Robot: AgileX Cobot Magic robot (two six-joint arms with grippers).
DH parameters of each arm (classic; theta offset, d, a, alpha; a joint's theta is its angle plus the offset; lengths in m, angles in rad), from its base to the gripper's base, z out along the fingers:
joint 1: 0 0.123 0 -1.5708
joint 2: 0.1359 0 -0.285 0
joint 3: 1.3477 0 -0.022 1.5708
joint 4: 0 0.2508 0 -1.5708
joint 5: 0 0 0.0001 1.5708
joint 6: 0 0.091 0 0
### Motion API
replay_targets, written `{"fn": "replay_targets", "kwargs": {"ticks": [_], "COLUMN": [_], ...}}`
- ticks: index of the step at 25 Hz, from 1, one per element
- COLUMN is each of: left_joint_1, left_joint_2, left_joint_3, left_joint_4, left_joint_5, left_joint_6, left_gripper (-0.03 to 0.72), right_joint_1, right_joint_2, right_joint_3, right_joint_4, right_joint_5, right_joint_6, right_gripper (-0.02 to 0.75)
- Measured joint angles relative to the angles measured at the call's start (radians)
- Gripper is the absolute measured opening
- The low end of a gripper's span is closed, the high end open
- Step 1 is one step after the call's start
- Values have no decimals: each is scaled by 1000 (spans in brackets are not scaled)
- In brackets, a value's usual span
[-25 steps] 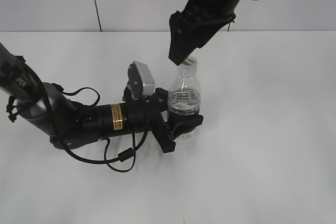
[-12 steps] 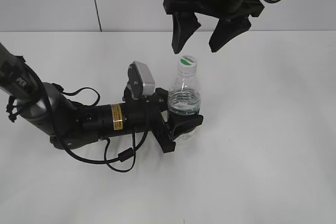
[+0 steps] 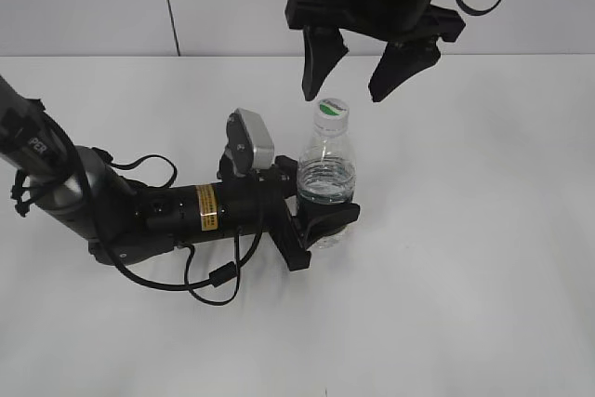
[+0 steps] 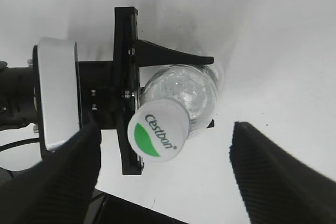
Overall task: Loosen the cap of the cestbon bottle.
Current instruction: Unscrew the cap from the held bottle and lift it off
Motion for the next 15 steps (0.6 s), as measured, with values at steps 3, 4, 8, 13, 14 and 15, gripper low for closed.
{"fn": "replay_targets", "kwargs": {"ticks": [3, 4, 8, 13, 14, 15], "left_joint_1": [0, 0, 0, 0, 0, 0], "left_joint_2": [0, 0, 0, 0, 0, 0], "left_joint_3": [0, 0, 0, 0, 0, 0], "left_joint_4": [0, 0, 1, 2, 2, 2], "left_joint_5": [0, 0, 0, 0, 0, 0], "left_joint_6": [0, 0, 0, 0, 0, 0], "left_gripper": [403, 403, 403, 403, 403, 403], "right_joint_1": [0, 0, 0, 0, 0, 0], "right_joint_2": [20, 26, 31, 32, 33, 35], "right_joint_3": [0, 0, 0, 0, 0, 0], "right_joint_4": [6, 8, 10, 11, 11, 11], "right_joint_5": [0, 0, 0, 0, 0, 0], "right_joint_6": [0, 0, -3, -12, -15, -20], "right_gripper": [587, 587, 587, 587, 587, 587]}}
